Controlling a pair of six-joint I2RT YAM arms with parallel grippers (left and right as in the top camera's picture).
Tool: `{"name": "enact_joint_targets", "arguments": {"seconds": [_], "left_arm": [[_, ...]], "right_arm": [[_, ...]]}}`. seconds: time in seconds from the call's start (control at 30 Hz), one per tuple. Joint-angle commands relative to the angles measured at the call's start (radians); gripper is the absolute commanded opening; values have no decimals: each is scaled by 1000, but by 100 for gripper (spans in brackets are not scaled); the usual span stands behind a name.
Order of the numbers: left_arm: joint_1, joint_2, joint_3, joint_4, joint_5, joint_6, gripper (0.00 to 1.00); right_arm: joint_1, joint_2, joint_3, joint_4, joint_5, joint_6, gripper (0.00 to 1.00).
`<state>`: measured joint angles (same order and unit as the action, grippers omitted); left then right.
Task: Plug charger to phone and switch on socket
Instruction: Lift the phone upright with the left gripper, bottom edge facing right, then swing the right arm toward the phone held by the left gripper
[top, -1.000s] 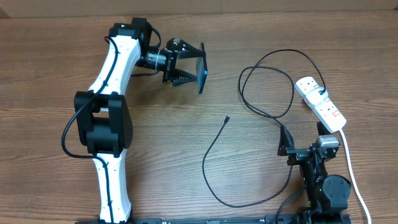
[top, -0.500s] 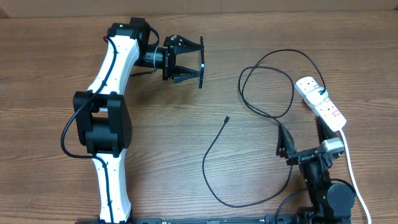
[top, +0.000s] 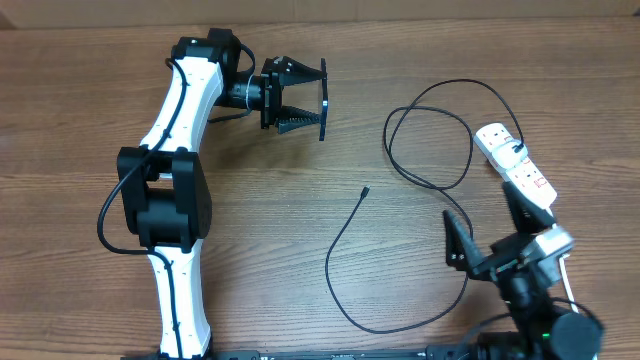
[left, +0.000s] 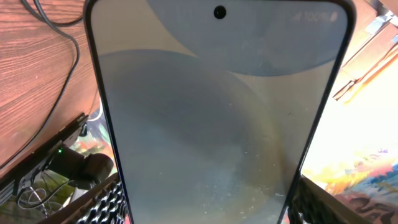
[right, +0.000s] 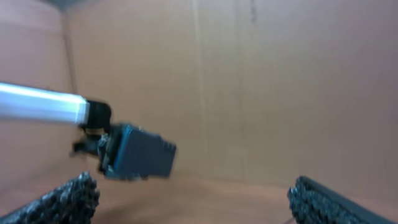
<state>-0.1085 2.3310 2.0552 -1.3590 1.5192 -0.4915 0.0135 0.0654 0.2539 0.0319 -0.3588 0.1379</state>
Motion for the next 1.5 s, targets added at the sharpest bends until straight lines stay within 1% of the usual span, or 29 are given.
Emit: {"name": "enact_joint_targets", "arguments": {"seconds": [0.0,0.1,0.13,0.2,0.27,0.33,0.4,0.43,0.5,0.57,0.67,0.7,0.8,0.9,0.97,1.03,1.1,1.17,1.27,1.37,1.47], "left_arm": [[11,3,32,-2,63,-11,68],[11,3,32,-2,63,-10,68],[11,3,32,-2,63,-10,68],[11,3,32,-2,63,-10,68],[11,3,32,-2,63,-10,68],[11,3,32,-2,63,-10,68],[11,3,32,-2,63,-10,68],[11,3,32,-2,63,-10,68],[11,3,32,-2,63,-10,68],[11,3,32,-2,63,-10,68],[11,3,32,-2,63,-10,68],[11,3,32,-2,63,-10,68],[11,3,32,-2,62,-10,68],[11,3,32,-2,62,-10,68],[10,3,32,-2,62,-10,68],[10,3,32,-2,62,-10,68],[10,3,32,-2,62,-10,68],[10,3,32,-2,62,-10,68],[10,3,32,-2,62,-10,68],[10,3,32,-2,62,-10,68],[10,3,32,-2,62,-11,68]], "right_arm": [[-4,127,270,-198,76,-80,100],[-4,302,470,-437,123,-103,100],[-4,397,558,-535,138,-103,100],[-3,510,645,-603,108,-97,100],[-2,595,691,-641,-21,-24,100],[-2,660,703,-611,-187,35,100],[-2,732,703,-496,-349,85,100],[-2,764,703,-453,-386,139,100],[2,822,709,-416,-398,210,100],[26,895,736,-438,-383,206,100],[105,993,813,-530,-267,206,99],[148,1029,853,-579,-199,193,99],[296,1136,992,-734,68,169,99],[466,1249,1157,-877,379,192,93],[551,1303,1238,-926,530,223,93],[630,1353,1302,-940,655,241,93],[689,1393,1332,-922,731,251,93],[746,1434,1336,-875,766,264,93],[787,1473,1336,-835,782,307,92],[814,1501,1336,-806,800,312,92],[831,1522,1336,-801,837,357,92]]}}
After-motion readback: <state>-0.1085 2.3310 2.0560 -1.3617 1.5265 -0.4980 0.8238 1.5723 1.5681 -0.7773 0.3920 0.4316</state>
